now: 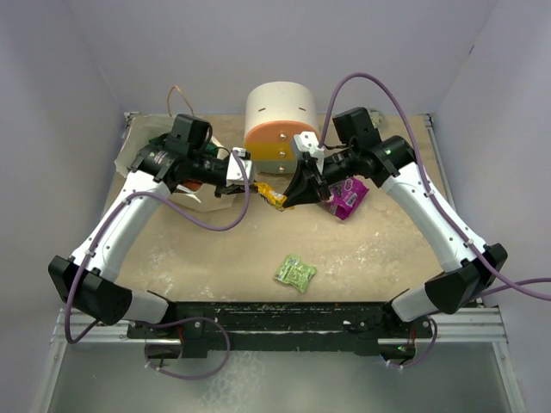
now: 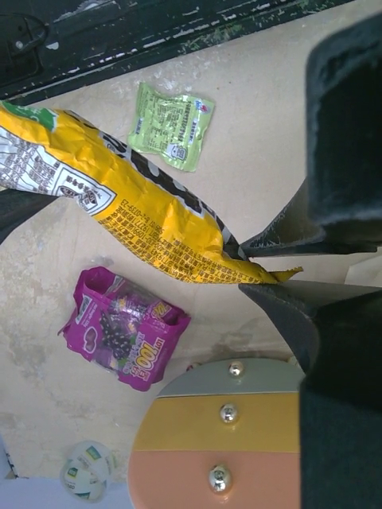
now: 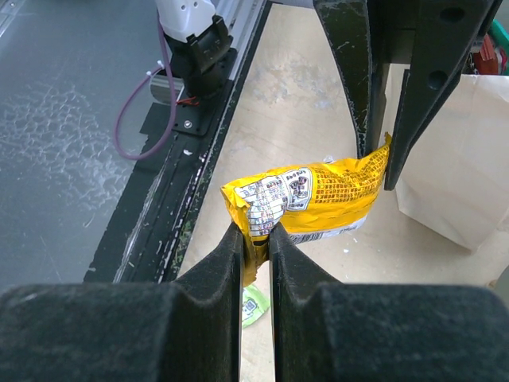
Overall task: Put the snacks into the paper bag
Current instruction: Place the snack in the paper bag.
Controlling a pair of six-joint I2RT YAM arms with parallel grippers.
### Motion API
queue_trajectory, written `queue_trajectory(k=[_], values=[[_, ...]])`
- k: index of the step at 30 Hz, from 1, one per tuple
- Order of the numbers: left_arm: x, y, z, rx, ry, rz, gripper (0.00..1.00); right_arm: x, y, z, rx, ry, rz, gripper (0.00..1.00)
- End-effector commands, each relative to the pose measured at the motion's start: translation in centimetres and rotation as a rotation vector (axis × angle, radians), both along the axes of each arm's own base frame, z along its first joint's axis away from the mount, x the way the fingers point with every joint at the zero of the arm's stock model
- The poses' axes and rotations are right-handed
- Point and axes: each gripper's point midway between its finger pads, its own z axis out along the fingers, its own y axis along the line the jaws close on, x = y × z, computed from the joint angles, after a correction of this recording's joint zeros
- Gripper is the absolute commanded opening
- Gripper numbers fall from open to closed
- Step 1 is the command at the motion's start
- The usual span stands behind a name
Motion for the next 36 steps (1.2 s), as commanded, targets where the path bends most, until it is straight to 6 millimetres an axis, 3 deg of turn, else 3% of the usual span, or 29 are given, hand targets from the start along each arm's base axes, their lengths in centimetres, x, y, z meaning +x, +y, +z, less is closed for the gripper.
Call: queue_trajectory(k=[1,4,9,11,14,22,30,36], values=[[-1.0,-0.1,2.0,-0.045,-0.058,-0.027,0.11,-0.7,-0.1,1.1,0.033,-0.044,0.011,0.02],[-1.4,0.4,2.4,-0.035,-0.077,-0.012,0.0,-0.5,-0.4,0.8,0.015,-0.046,-0.021,0.1],[-2.3,1.5,3.0,-0.005,-0.099,0.018,0.0,-0.4,-0.9,0.7,0.003,-0.063,-0.065,0.31],[-2.3,2.3,3.5,0.014,-0.121,0.047,0.0,-0.1,-1.3,0.5,-0.016,-0.078,-0.094,0.47],[-1.9,3.7,4.6,0.031,-0.159,0.109,0.0,0.4,-2.1,-0.1,-0.037,-0.098,-0.14,0.57],[-1.1,9.2,7.7,0.07,-0.257,0.309,0.0,2.7,-5.6,-2.1,-0.09,-0.154,-0.32,0.63],[2.1,16.9,10.4,0.244,-0.366,0.748,0.0,3.9,-9.0,-6.8,-0.181,-0.148,-0.467,0.62],[4.5,20.3,10.9,0.266,-0.327,1.004,0.0,4.0,-11.4,-9.2,-0.208,-0.146,-0.56,0.62]])
